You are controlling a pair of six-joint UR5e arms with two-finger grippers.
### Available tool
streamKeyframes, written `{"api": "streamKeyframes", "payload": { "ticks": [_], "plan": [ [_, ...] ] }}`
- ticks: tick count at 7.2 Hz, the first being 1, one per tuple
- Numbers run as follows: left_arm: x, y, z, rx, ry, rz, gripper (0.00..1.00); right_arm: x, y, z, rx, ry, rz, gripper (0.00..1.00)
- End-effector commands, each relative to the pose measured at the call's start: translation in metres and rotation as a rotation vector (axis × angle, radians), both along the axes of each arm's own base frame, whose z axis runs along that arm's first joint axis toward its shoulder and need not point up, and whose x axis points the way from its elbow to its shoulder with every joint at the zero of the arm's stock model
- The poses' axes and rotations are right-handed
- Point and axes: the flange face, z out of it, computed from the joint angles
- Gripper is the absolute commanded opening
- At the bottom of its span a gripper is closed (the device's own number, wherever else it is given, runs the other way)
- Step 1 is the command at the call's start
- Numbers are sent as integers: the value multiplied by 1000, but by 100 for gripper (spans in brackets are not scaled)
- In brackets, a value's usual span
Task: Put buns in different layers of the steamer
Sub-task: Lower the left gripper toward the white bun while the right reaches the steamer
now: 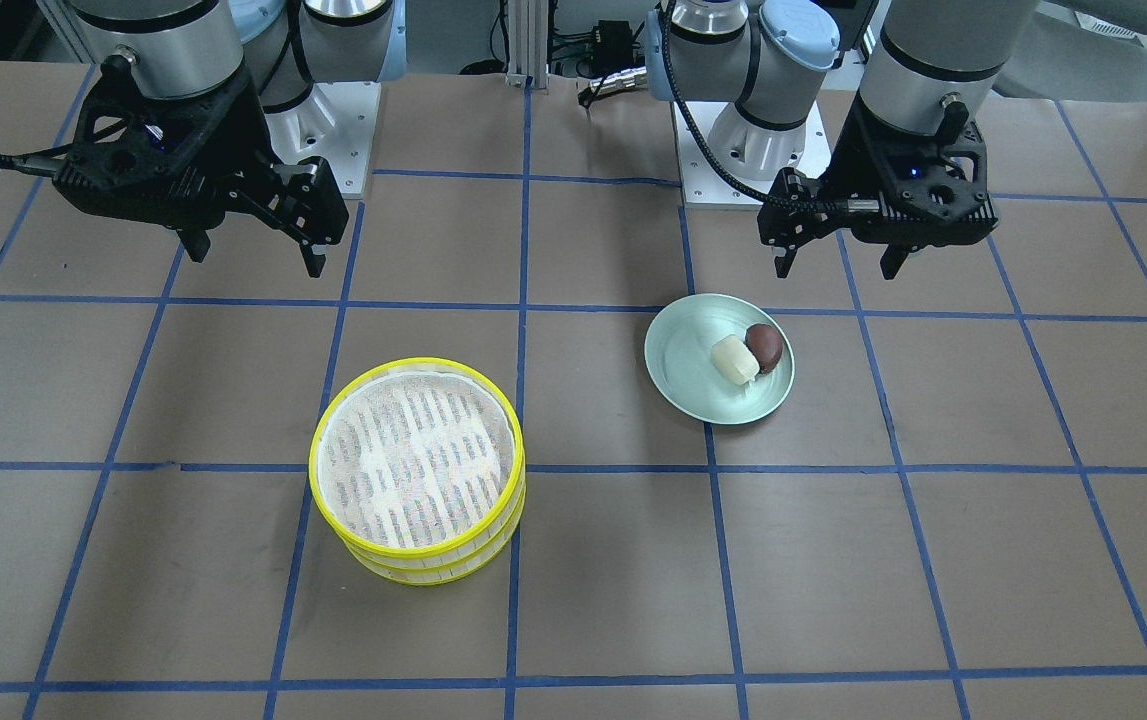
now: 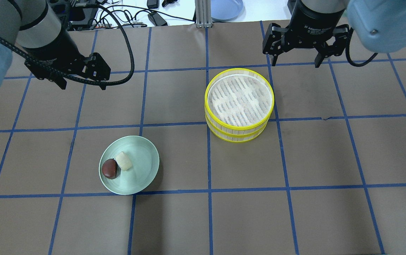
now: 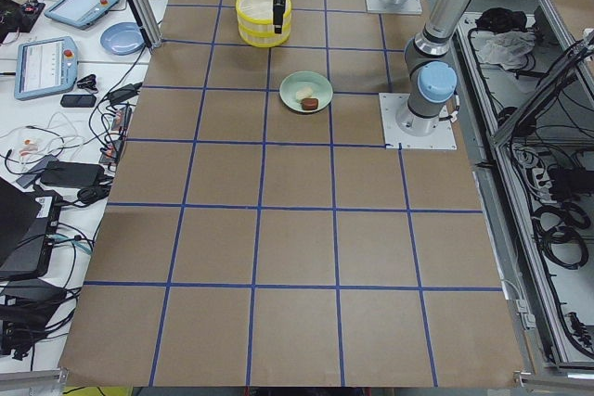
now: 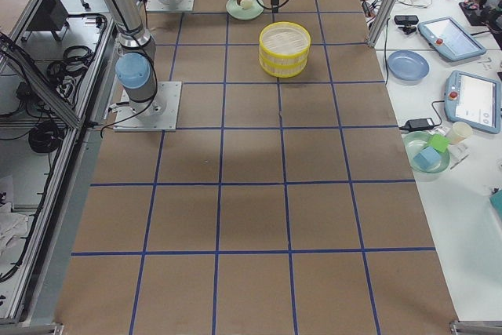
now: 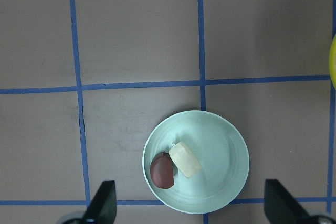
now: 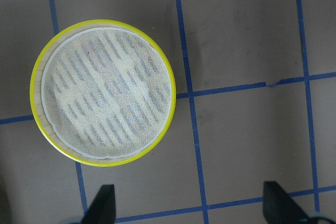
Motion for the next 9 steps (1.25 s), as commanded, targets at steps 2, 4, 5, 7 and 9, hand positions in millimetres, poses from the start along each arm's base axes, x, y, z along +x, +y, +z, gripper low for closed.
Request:
{"api": "streamKeyframes", "payload": {
  "ticks": [2,4,5,7,9],
  "plan": [
    [-1,0,0,-4,8,-2,100,0,0,-1,3,1,0,100],
    [0,2,3,0,-7,1,100,0,0,-2,6,1,1,100],
    [0,3,2,3,-9,1,100,0,1,-4,14,8,1,100],
    [10,3,-1,32,-8,22,100,0,-3,-72,59,18,-7,100],
    [19,-6,-21,83,1,45,100,3,-33,-198,82,22,-5,100]
  ]
}}
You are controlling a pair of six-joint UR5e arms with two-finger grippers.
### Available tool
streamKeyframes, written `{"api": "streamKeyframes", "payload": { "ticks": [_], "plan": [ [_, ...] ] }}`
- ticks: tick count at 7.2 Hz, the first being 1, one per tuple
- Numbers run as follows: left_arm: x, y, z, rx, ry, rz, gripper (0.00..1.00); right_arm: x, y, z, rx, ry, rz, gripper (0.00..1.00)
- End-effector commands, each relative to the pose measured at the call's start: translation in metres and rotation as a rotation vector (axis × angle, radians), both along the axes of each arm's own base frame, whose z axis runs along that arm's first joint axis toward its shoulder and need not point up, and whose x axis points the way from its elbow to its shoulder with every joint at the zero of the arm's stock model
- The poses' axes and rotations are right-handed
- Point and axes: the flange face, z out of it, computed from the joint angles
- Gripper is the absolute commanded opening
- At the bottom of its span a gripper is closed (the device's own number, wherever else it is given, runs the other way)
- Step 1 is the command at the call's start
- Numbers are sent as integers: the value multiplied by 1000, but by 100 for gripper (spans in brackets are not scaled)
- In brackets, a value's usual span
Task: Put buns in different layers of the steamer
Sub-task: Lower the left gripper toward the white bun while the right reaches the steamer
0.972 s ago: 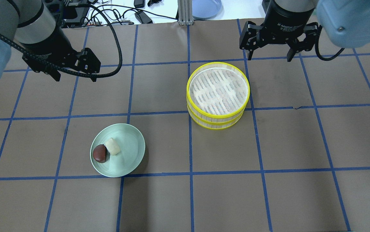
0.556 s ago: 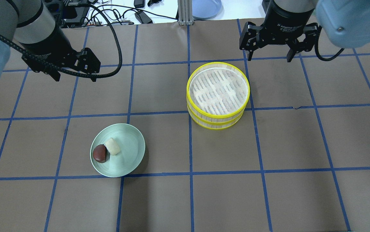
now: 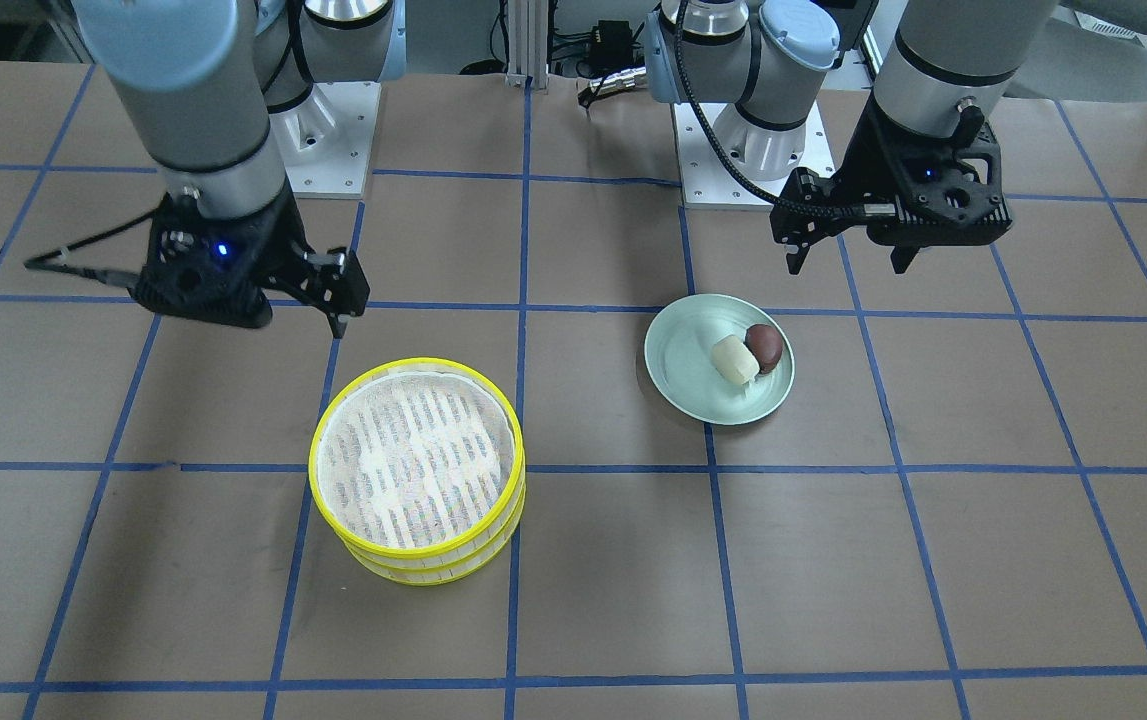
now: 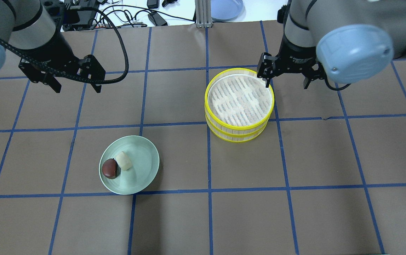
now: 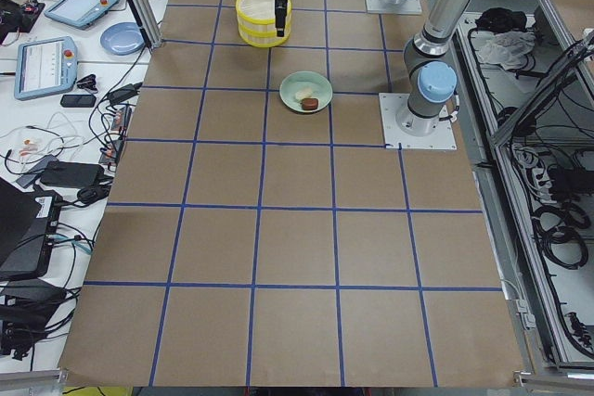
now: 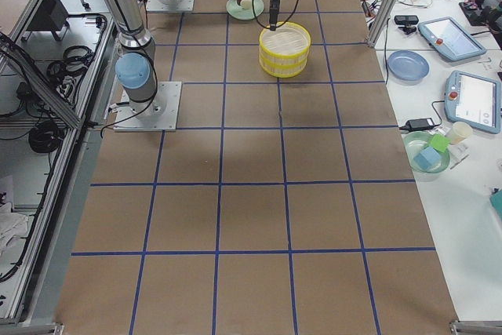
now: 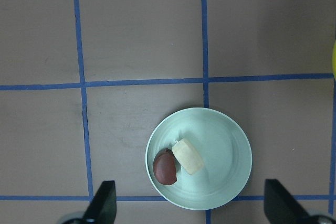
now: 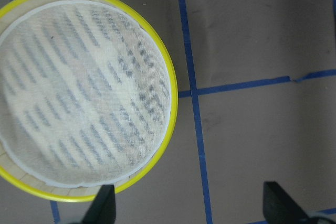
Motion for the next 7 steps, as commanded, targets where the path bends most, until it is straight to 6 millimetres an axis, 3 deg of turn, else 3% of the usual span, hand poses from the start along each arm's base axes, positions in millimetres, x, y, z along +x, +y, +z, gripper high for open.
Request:
{"api": "streamKeyframes", "payload": {
  "ticks": [1,2,3,4,5,7],
  "plan": [
    [5,-9,-53,73,17,30,100,2,-19,-87,28,2,0,97],
    [5,-14,-91,56,18,30,100,2,-20,-92,34,0,-1,77],
    [6,-10,-115,109,14,33,100,2,-21,-93,33,1,-1,44],
    [6,-6,-148,239,23,23,100,3,-21,-94,36,-2,-1,21],
    [5,-7,-175,317,35,37,100,3,-20,-94,38,-11,-3,10],
    [0,-15,-220,411,81,122,100,2,-22,-94,34,0,-1,4]
  ]
}}
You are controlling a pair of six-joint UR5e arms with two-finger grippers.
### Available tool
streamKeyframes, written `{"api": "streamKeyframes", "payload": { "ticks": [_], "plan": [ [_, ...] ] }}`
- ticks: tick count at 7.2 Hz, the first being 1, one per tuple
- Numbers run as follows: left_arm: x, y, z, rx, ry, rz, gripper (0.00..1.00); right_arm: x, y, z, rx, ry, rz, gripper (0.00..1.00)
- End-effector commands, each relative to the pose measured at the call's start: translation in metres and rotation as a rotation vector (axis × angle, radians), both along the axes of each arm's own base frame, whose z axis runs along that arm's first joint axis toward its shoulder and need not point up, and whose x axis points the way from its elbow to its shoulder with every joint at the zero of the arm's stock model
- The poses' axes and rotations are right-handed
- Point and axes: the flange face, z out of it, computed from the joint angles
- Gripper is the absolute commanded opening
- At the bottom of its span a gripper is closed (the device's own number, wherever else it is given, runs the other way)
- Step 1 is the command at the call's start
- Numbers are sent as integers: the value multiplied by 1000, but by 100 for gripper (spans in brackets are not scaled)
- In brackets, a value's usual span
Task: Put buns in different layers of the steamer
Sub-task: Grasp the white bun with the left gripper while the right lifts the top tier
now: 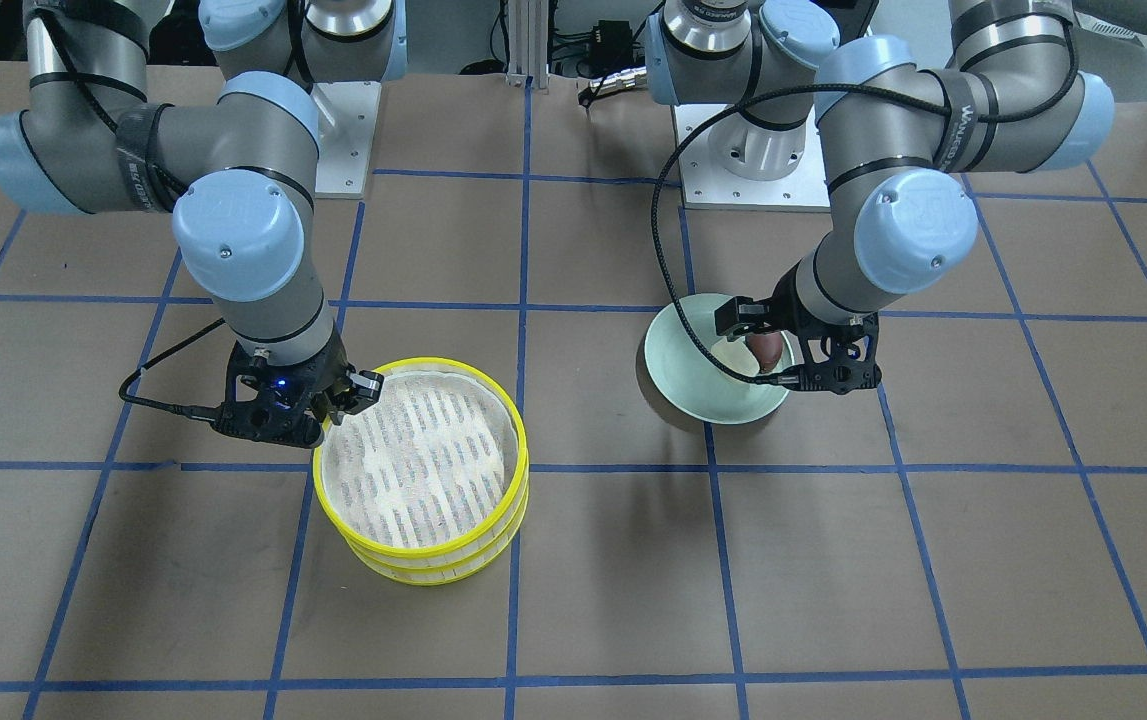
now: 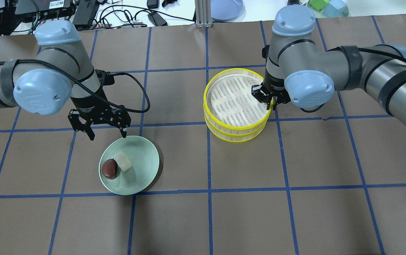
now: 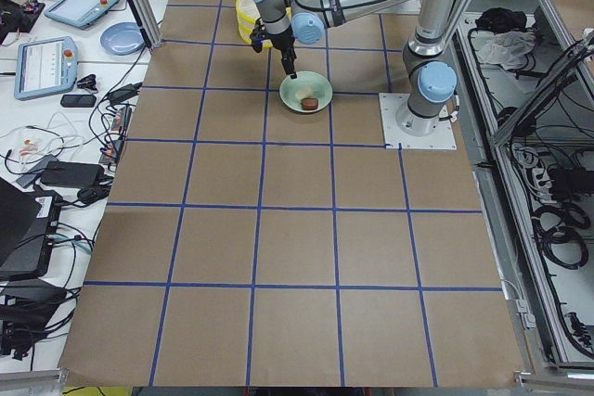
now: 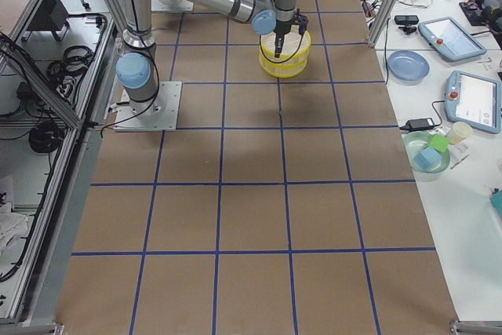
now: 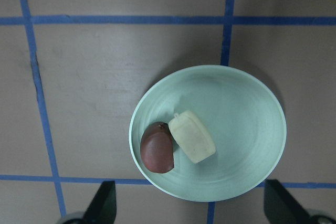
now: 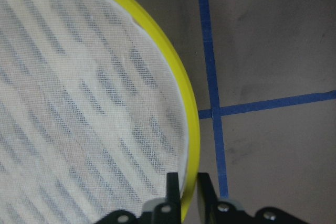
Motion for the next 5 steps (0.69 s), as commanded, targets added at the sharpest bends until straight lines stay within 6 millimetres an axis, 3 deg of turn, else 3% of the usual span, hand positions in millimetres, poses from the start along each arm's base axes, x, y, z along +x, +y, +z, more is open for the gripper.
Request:
{"api": "streamKeyframes", "payload": {
  "ticks": [1,3,4,5],
  "plan": [
    [-2,-7,-49,97,17,41,100,-3,-3,4,-13,4,-3,3],
    [-1,-14,-79,147,15,48,100,-12,-26,33,-30,-8,-38,2],
    [0,-15,-92,172,7,49,100,-42,-32,35,-2,5,-68,2],
    [0,-15,-99,189,1,44,100,-93,-40,32,15,-2,-87,2]
  ]
}}
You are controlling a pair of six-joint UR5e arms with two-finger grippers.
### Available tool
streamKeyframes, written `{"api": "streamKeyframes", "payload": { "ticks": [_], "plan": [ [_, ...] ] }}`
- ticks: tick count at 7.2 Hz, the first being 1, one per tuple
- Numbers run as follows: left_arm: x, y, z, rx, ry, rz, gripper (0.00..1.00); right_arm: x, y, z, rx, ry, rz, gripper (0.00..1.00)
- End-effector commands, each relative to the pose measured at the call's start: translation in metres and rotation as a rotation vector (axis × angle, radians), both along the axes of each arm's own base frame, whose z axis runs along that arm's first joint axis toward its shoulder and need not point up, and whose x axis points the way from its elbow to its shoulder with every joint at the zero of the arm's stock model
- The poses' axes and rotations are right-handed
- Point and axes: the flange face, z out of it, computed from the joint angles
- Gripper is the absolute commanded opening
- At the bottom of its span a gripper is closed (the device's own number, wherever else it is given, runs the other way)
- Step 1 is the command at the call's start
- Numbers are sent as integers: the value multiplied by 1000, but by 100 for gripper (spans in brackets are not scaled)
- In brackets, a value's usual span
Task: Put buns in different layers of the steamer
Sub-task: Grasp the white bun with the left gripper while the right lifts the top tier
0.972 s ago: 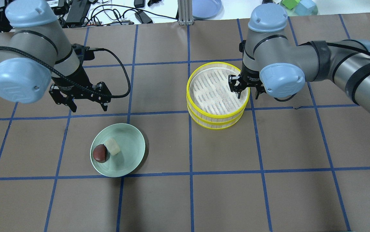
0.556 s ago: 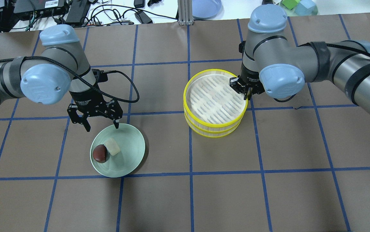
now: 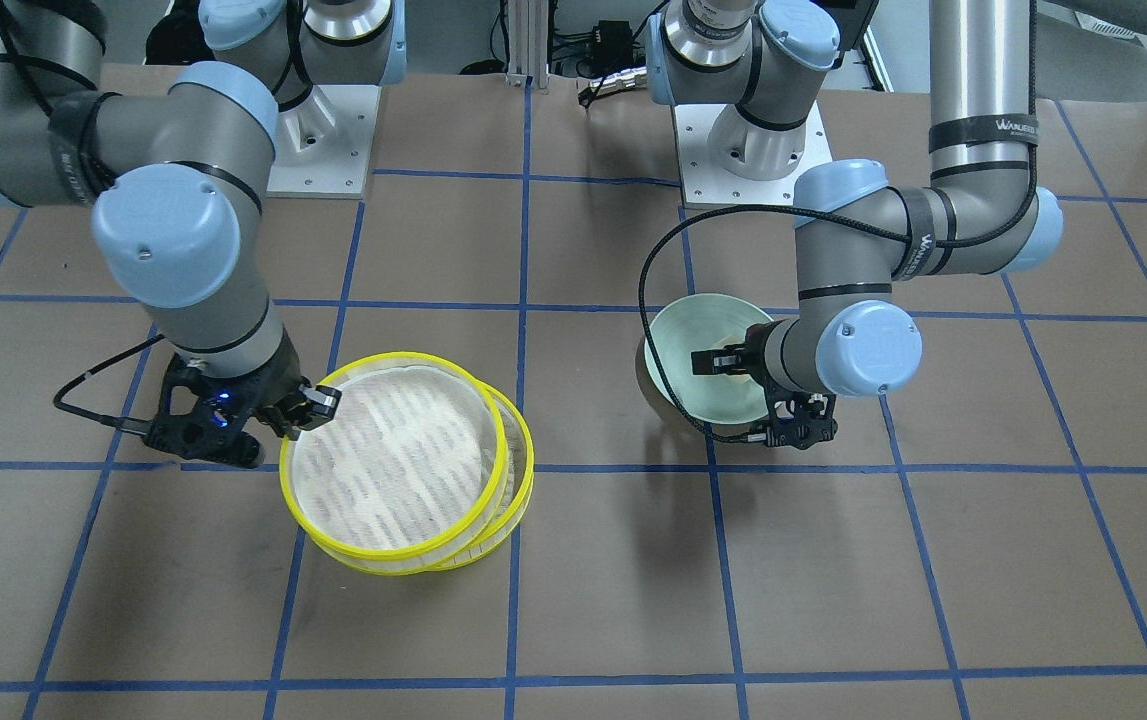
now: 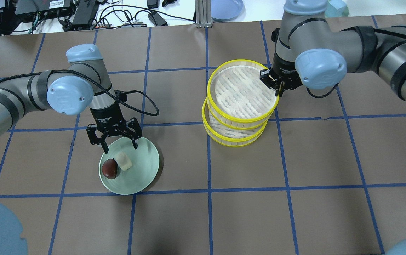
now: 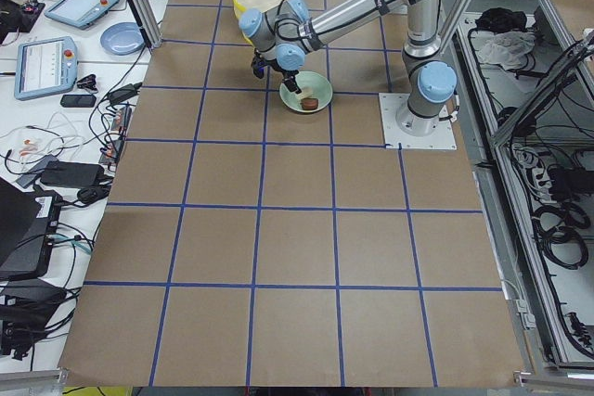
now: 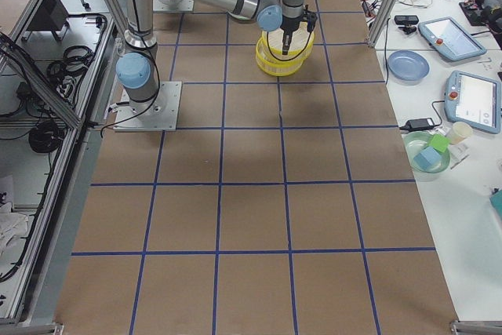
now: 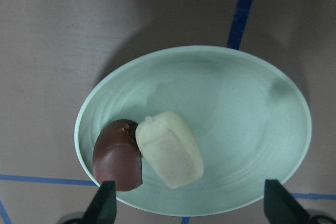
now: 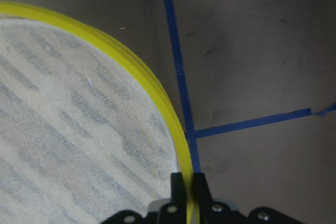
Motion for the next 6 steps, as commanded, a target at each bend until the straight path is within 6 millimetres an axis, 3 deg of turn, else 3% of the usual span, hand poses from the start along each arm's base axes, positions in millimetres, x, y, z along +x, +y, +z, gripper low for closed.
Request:
{"api": "streamKeyframes", "payload": {
  "ticks": [1,3,6],
  "plan": [
    [1,-1,-19,38,-11,4,100,-89,-11,-2,49,-5,-49,2],
    [1,-5,-22,43,-27,38,4,-123,-3,4,88,-14,-74,2],
    [2,-11,-13,18,-30,35,0,-118,2,1,95,-11,-60,0]
  ]
}}
